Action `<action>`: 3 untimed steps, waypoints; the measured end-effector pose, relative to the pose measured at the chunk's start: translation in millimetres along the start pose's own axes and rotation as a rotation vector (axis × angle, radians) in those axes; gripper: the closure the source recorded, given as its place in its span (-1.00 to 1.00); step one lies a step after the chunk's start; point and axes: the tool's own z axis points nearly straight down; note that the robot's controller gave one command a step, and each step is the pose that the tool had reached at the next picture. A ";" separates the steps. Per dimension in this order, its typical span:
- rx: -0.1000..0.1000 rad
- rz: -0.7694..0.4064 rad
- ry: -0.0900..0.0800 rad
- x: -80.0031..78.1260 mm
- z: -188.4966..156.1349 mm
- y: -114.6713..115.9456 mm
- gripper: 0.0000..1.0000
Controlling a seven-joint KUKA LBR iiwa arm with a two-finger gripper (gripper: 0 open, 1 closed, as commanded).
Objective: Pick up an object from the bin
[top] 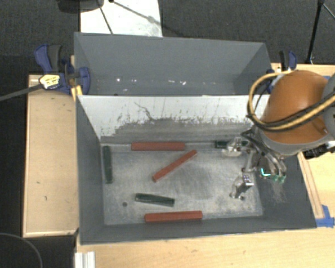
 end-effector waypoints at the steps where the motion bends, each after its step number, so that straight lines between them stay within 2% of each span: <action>1: 0.000 -0.001 -0.008 -1.8 -3.7 0.1 -1.00; 2: 0.001 -0.025 -0.016 -15.4 42.7 32.3 -1.00; 3: -0.001 -0.166 -0.007 -37.7 79.4 48.9 -1.00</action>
Offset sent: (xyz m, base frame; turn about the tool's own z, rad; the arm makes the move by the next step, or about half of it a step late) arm 0.0274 0.0775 -0.1109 -0.0471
